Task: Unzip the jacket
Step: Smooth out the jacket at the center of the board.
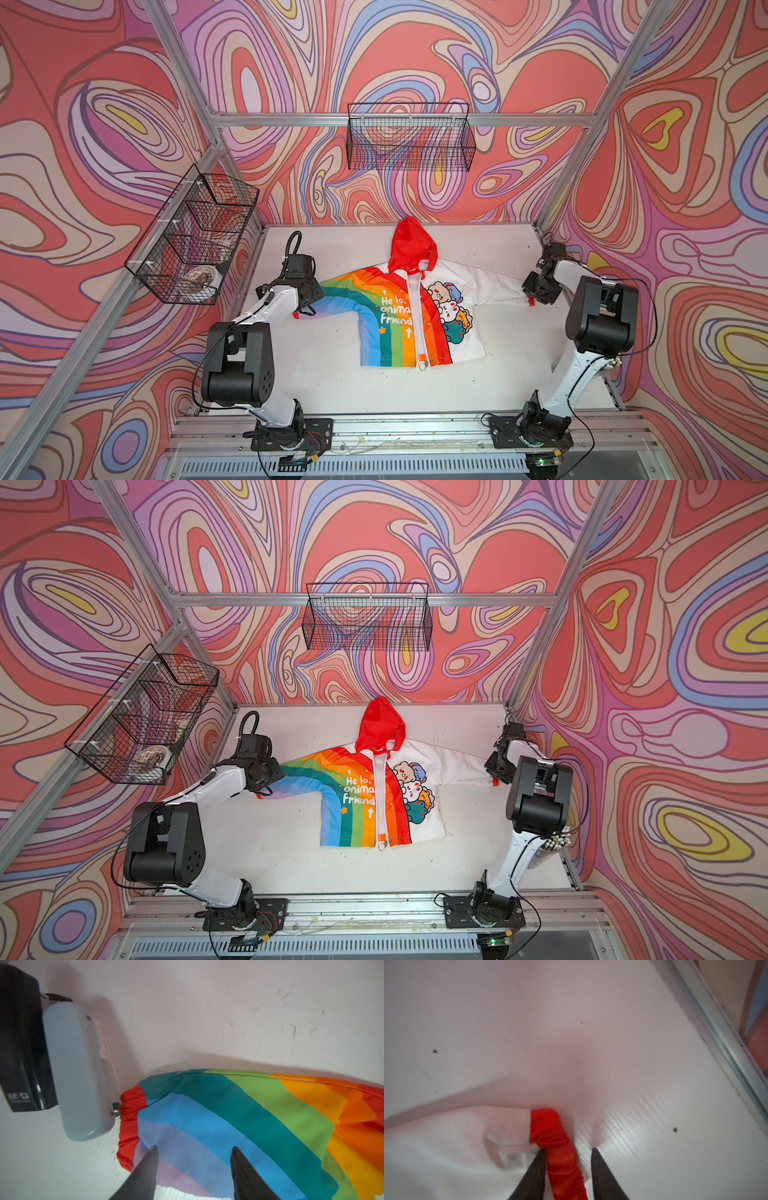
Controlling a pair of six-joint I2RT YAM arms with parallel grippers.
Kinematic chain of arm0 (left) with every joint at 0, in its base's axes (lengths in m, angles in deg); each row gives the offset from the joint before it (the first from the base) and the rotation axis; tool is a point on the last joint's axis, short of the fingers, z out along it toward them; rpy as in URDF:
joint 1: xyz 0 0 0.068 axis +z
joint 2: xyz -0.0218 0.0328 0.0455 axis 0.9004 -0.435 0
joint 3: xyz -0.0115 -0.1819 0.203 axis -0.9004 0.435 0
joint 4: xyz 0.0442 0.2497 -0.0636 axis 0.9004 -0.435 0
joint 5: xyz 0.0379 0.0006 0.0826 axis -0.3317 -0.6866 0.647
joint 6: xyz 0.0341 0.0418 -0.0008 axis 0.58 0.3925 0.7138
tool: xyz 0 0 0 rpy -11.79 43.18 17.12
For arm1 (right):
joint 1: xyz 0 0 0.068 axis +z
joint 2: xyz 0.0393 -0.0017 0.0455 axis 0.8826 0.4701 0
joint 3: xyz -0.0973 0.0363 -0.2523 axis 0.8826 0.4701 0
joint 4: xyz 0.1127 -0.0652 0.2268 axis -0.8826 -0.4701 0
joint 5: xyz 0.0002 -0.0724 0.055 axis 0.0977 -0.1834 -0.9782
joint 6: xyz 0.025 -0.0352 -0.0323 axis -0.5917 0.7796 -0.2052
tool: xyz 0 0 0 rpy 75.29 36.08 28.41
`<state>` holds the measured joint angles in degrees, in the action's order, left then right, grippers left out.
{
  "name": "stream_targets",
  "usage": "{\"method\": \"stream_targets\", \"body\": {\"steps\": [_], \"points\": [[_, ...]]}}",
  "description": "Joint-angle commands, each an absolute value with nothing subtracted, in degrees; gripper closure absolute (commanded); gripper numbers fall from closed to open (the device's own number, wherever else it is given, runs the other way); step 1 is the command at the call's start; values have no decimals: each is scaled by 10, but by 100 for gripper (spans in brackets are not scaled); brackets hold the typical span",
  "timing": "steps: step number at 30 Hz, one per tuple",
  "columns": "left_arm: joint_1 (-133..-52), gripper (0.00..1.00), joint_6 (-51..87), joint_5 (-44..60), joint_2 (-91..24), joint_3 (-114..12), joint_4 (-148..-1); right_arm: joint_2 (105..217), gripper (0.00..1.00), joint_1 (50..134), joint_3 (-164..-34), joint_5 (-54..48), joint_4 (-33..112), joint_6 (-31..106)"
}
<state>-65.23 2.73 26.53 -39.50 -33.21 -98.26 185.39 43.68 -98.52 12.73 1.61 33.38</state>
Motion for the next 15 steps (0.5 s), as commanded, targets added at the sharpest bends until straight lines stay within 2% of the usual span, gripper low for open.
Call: {"method": "stream_targets", "body": {"steps": [1, 5, 9, 11, 15], "points": [[-641, 36, 9, 289, -379, -335, -1015, 1872, 62, 432, -994, 113, 11, 336], [-626, 35, 2, 288, -379, -326, -1020, 1878, 65, 431, -992, 104, 12, 336], [-614, 35, 5, 277, -381, -316, -1017, 1883, 75, 429, -992, 97, 13, 338], [-612, 36, 7, 272, -386, -314, -1015, 1884, 83, 428, -991, 95, 14, 337], [-610, 39, 11, 268, -406, -315, -1014, 1882, 90, 426, -988, 95, 17, 337]]}}
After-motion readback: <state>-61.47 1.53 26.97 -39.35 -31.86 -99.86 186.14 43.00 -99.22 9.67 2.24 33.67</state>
